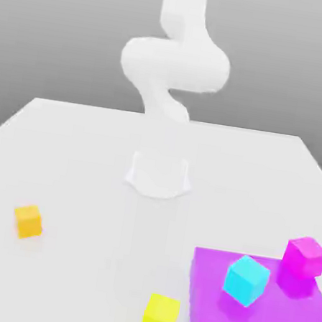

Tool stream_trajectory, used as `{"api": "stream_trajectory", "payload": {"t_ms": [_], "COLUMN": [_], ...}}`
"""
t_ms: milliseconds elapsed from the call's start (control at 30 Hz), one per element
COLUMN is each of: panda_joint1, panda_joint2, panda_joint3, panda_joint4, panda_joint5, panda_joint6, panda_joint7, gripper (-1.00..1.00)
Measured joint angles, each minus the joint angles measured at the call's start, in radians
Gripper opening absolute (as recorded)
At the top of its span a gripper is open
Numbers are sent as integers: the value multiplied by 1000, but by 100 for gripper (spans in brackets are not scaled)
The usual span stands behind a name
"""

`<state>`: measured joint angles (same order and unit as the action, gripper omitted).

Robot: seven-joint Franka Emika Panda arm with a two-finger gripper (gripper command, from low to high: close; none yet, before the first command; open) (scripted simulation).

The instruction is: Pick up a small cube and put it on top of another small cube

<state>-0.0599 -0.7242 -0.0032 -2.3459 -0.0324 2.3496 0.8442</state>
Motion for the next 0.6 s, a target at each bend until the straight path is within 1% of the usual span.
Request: {"api": "stream_trajectory", "payload": {"t_ms": [167, 367, 500, 600], "panda_joint1": [-120, -248, -321, -367], "panda_joint2": [156, 336, 456, 545], "panda_joint3": [-22, -75, -126, -171], "panda_joint4": [-94, -202, -275, -330], "panda_joint5": [-61, -116, -134, -127], "panda_joint6": [100, 217, 296, 356], "panda_joint7": [87, 175, 220, 240], "gripper": [0, 0, 0, 0]}}
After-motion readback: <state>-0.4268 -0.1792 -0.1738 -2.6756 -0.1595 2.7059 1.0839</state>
